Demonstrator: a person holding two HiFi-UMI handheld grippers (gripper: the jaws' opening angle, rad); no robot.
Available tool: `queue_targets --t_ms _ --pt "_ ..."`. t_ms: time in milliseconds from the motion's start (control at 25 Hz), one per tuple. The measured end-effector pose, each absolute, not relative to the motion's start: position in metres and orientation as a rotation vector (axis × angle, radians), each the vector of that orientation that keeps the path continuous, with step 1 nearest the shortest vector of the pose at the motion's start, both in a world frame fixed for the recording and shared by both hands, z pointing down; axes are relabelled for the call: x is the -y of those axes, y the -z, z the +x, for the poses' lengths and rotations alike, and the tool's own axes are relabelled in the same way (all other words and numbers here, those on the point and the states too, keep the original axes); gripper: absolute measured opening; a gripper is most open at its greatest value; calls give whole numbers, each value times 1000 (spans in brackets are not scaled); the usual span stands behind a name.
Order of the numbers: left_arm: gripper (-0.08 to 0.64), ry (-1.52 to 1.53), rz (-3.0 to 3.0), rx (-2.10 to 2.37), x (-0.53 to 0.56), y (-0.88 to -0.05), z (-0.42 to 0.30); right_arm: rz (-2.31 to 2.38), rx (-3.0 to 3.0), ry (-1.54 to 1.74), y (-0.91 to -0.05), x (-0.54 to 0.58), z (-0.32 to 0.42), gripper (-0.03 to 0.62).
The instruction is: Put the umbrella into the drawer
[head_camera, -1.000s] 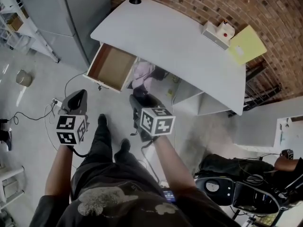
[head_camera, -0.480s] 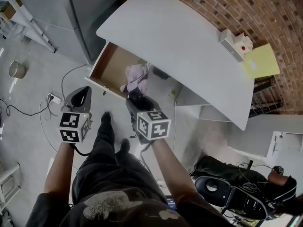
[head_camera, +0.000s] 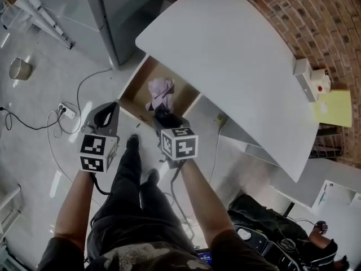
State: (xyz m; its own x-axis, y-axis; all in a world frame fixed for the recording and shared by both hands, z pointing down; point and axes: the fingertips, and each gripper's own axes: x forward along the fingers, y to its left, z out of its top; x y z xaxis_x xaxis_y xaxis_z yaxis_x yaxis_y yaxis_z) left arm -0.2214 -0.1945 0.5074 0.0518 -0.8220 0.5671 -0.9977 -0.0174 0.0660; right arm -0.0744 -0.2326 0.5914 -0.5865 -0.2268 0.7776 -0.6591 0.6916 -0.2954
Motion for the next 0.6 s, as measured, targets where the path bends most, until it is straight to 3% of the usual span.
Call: queue_targets --t_ms 600 --pt "11 -430 1777 1815 219 -582 -257 643 2088 -595 -690 279 -119 235"
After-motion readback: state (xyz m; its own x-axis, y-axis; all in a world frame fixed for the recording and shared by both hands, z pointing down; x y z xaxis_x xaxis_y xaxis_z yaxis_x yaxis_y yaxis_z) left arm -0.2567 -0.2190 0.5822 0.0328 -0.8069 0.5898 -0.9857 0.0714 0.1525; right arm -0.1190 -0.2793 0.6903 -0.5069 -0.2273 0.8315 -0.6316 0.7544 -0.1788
